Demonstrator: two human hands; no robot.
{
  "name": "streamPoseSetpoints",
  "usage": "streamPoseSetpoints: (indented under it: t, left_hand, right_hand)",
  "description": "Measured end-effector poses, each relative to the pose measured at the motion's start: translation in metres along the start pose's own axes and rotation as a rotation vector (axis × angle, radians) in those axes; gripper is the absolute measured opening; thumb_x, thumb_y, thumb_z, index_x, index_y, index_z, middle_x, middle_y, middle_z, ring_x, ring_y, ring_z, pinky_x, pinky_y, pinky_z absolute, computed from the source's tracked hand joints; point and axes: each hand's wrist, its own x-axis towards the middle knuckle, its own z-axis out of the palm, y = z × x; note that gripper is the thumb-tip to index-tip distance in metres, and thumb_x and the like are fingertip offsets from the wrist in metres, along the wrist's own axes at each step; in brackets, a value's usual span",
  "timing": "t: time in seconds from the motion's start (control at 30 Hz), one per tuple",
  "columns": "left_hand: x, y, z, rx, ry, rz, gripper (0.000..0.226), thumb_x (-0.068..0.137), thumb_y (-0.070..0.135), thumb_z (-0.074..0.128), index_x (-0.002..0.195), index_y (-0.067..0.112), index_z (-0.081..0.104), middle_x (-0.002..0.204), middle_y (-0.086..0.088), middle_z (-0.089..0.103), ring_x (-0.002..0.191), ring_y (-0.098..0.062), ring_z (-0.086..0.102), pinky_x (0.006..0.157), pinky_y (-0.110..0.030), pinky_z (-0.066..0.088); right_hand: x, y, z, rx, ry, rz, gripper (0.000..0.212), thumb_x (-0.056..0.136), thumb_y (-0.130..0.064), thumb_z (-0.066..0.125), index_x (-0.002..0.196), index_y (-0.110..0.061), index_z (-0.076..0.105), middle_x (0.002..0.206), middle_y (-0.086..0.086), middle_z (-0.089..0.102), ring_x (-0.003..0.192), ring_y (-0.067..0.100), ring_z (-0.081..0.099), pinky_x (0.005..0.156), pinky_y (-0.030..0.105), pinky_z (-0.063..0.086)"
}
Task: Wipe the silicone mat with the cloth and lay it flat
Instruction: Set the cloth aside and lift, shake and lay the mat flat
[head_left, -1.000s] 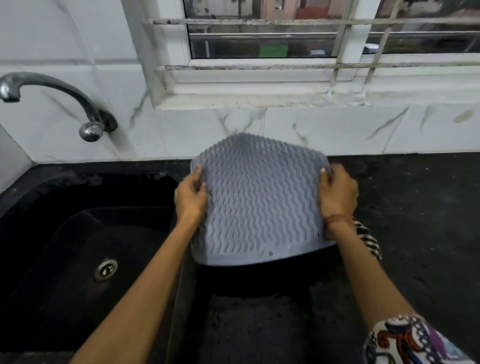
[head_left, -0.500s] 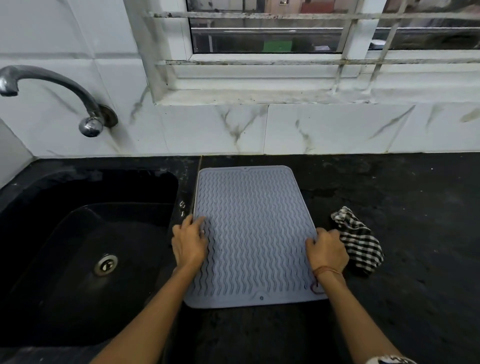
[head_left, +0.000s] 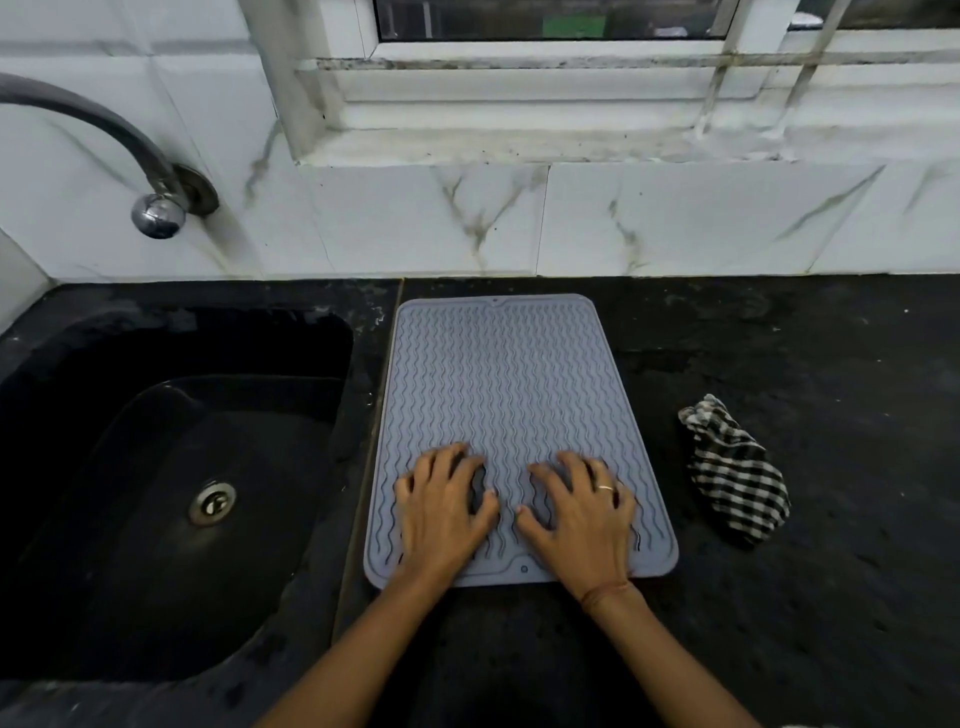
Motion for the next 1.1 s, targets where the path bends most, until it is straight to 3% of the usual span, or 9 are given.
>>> streamPoseSetpoints:
  t: [0.13,0.27,0.37,0.5,0.6,0.93,1.1]
  left_hand:
    - [0.010,0.001,-0.002,-0.075,-0.068,-0.029,0.055,0.069,0.055,0.035,0.108,0.026,0.060,0.119,0.002,0.057,0.112,-0.019,0.045,0.084,-0.035,0.032]
    - [0.054,-0.003,-0.006,-0.100,-0.069,-0.065,0.046,0.078,0.054,0.046,0.113,0.026,0.056,0.125,0.001,0.050,0.115,-0.021,0.040,0.088,-0.036,0.030]
    - [0.108,-0.003,-0.006,-0.064,-0.084,-0.079,0.048,0.081,0.049,0.052,0.120,0.022,0.051,0.132,-0.005,0.045,0.122,-0.026,0.035,0.096,-0.042,0.030]
    - [0.167,-0.009,0.006,-0.017,-0.222,-0.110,0.057,0.080,0.049,0.054,0.129,0.022,0.042,0.146,-0.010,0.031,0.136,-0.033,0.020,0.110,-0.053,0.017]
    - [0.181,-0.016,0.017,-0.035,-0.313,-0.123,0.059,0.079,0.052,0.055,0.130,0.027,0.039,0.149,-0.008,0.027,0.138,-0.034,0.015,0.111,-0.058,0.015]
    - [0.211,-0.021,0.026,-0.098,-0.334,-0.135,0.060,0.080,0.050,0.056,0.133,0.028,0.038,0.151,-0.006,0.027,0.140,-0.034,0.013,0.112,-0.060,0.012]
    - [0.155,-0.023,0.016,-0.162,-0.082,-0.160,0.051,0.079,0.052,0.047,0.123,0.025,0.049,0.139,-0.005,0.043,0.132,-0.027,0.029,0.107,-0.052,0.022]
  right_hand:
    - [0.013,0.003,-0.006,0.063,0.022,0.013,0.048,0.064,-0.062,0.042,0.092,-0.034,0.070,0.106,-0.002,0.067,0.098,0.026,0.063,0.073,0.043,0.047]
    - [0.069,0.004,-0.018,0.263,-0.036,0.069,0.049,0.079,-0.062,0.047,0.118,-0.034,0.059,0.134,-0.001,0.047,0.128,0.025,0.037,0.095,0.045,0.032]
    - [0.134,0.002,-0.022,0.258,-0.087,0.054,0.051,0.086,-0.051,0.054,0.133,-0.033,0.047,0.148,0.002,0.032,0.138,0.027,0.023,0.106,0.051,0.025]
    - [0.199,0.004,-0.013,0.192,-0.246,0.048,0.058,0.088,-0.046,0.055,0.141,-0.032,0.036,0.157,0.003,0.017,0.145,0.032,0.009,0.113,0.061,0.016]
    - [0.219,0.005,-0.004,0.161,-0.323,0.019,0.058,0.087,-0.050,0.054,0.140,-0.034,0.036,0.157,0.002,0.017,0.144,0.035,0.010,0.113,0.063,0.014]
    - [0.247,0.004,0.005,0.150,-0.334,0.012,0.059,0.086,-0.054,0.052,0.140,-0.036,0.035,0.157,0.001,0.017,0.144,0.034,0.010,0.112,0.064,0.013]
    - [0.169,0.002,0.003,0.212,-0.095,0.051,0.057,0.084,-0.056,0.052,0.135,-0.032,0.042,0.151,0.004,0.029,0.140,0.029,0.022,0.108,0.053,0.023]
